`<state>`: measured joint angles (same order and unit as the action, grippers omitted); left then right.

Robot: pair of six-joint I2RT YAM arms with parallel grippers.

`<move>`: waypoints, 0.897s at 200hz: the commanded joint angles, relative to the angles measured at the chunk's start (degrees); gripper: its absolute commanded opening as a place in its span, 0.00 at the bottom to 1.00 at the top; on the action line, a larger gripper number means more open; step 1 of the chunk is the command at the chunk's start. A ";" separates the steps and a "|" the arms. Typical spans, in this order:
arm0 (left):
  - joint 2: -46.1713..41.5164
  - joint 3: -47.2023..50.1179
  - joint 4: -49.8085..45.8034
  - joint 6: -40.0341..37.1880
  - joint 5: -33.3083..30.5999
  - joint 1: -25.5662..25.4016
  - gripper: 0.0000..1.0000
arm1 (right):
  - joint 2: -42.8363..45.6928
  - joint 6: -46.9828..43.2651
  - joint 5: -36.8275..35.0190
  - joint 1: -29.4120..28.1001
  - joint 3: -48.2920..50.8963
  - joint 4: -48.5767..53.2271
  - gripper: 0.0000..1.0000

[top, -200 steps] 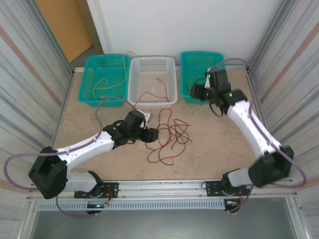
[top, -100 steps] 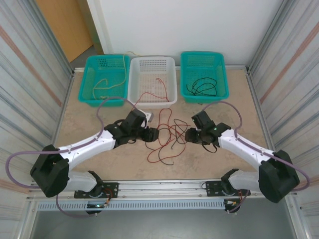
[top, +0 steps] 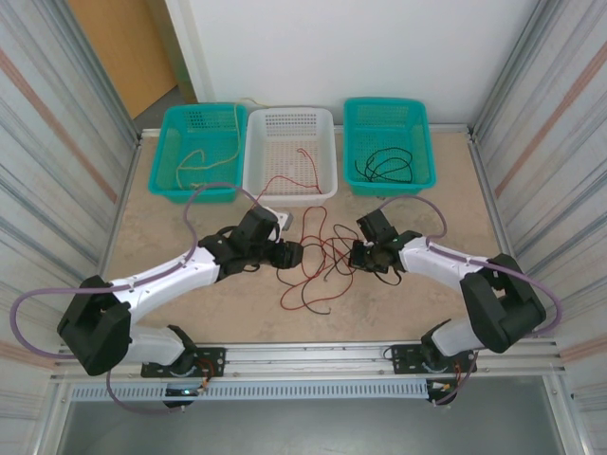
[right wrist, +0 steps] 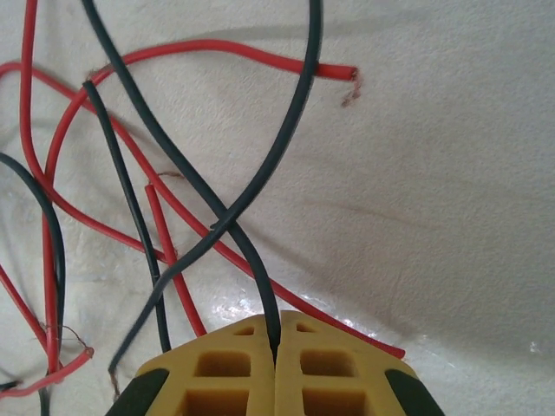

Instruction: Untangle the cables

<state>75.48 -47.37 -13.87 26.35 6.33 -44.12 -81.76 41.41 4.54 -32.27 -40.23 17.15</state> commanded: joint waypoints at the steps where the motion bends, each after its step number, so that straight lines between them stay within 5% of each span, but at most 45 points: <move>1: 0.62 -1.93 0.04 -0.30 0.31 -0.27 0.56 | 3.44 -1.46 -2.28 -2.56 -2.78 4.03 0.00; 48: 1.89 -1.87 3.81 0.59 3.24 -0.49 0.66 | 18.28 -7.53 -8.55 -14.86 -11.44 12.77 0.00; 99: 4.46 -3.52 7.72 1.45 5.03 -1.62 0.76 | 23.83 -9.96 -10.88 -21.42 -20.05 15.92 0.00; 153: 4.29 -2.24 7.10 2.47 4.25 -1.67 0.73 | 30.02 -15.55 -17.58 -21.30 -29.70 17.74 0.00; 179: 2.91 -1.36 6.46 2.75 3.67 -1.67 0.71 | 28.78 -17.23 -17.42 -15.27 -34.68 19.98 0.00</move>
<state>80.34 -49.58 -7.22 28.40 10.46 -45.50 -52.69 27.77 -9.82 -52.12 -70.65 34.35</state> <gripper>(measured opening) 0.722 0.046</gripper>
